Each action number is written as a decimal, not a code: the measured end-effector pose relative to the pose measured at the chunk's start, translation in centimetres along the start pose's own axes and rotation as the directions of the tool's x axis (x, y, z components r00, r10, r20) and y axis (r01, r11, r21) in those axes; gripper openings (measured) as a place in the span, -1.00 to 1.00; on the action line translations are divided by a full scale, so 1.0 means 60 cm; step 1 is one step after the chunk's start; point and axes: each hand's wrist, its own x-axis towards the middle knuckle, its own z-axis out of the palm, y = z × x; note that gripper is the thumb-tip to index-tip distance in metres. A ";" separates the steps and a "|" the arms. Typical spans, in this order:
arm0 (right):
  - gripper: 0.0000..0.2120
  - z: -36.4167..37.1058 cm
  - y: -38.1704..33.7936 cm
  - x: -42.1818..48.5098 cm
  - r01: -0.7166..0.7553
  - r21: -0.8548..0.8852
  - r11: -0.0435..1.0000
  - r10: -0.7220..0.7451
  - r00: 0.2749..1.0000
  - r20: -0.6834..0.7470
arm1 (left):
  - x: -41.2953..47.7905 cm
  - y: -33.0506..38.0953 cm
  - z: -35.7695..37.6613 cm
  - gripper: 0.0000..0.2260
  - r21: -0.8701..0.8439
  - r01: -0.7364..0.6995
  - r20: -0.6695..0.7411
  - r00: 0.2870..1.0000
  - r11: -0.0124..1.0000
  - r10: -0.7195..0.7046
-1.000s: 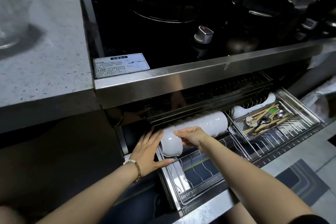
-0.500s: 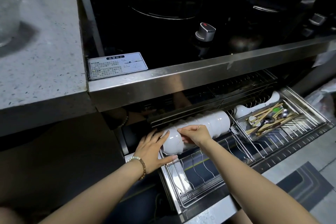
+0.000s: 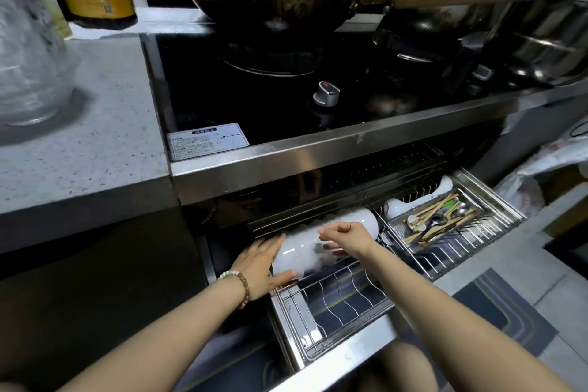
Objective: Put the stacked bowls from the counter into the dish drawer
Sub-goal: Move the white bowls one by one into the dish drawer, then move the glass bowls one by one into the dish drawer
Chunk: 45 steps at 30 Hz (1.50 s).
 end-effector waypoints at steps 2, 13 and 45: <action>-0.88 -0.019 -0.010 -0.028 0.038 -0.019 0.999 -0.038 0.999 -0.016 | -0.010 0.016 -0.015 -0.25 -0.019 -0.029 -0.028 0.999 0.999 0.028; -0.52 -0.092 -0.118 -0.226 0.333 -0.092 0.938 -0.344 0.924 -0.165 | -0.101 0.145 -0.176 -0.41 -0.082 -0.327 -0.347 0.895 0.942 0.281; -0.28 0.306 -0.536 -0.300 0.764 -0.153 0.626 -0.718 0.642 0.268 | -0.403 -0.142 -0.629 -0.28 -0.103 -0.035 -0.784 0.618 0.994 -0.059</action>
